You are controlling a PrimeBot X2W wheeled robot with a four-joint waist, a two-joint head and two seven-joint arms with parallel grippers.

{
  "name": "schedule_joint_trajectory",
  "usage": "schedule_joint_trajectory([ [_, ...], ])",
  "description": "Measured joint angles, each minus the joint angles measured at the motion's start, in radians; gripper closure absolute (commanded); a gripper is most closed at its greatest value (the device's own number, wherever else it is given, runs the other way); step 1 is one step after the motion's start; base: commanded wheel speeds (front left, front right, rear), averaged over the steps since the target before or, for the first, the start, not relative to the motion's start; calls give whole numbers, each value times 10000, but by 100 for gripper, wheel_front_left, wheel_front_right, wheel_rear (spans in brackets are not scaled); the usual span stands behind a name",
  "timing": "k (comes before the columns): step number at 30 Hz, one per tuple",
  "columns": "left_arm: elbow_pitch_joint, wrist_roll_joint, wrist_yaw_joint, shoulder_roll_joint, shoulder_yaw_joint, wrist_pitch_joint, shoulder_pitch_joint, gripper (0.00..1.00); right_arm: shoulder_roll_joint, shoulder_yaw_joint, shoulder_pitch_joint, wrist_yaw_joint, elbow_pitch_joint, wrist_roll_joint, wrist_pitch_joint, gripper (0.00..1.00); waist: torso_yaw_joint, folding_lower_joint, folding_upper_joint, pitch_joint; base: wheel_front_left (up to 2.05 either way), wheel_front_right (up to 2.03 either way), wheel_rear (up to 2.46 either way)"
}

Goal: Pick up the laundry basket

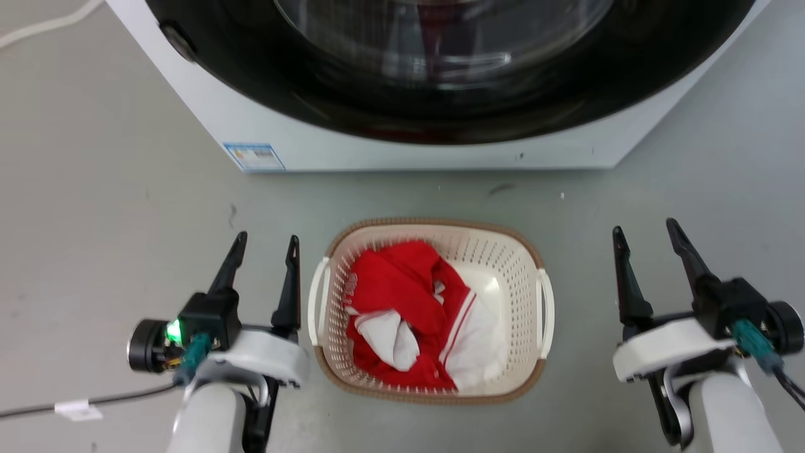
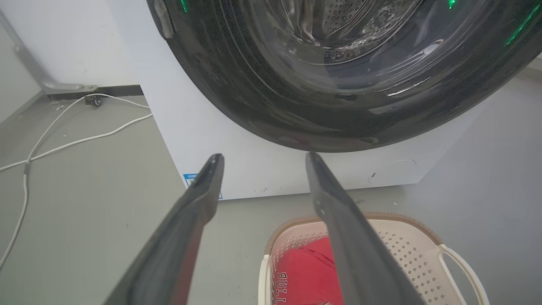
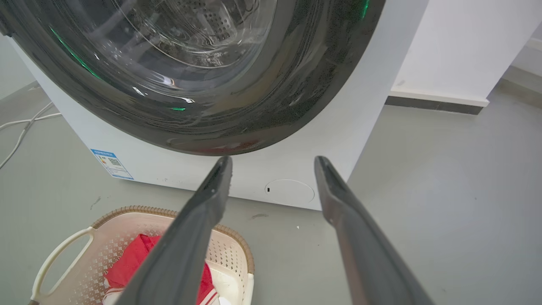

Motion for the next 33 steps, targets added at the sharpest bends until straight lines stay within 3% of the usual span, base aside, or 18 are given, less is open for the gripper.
schedule_joint_trajectory([
  [9,2997,42,-474,460,84,-2,-2147,0,0,449,-2017,2,2591,495,606,0,-248,1,0,1964,0,0,0],
  [20,7375,-130,-731,890,-821,31,-4820,0,0,1519,-4276,2,6038,1616,1801,0,-381,0,0,3629,0,0,0],
  [28,9043,-1216,-742,844,-2268,1110,-6176,0,0,2261,-5660,2,7781,2343,2631,0,-353,0,0,4312,0,0,0],
  [33,9286,-1814,-744,1072,-3126,1655,-6786,0,6,2660,-6381,2,8531,2665,3085,0,-342,0,0,4626,0,0,0],
])
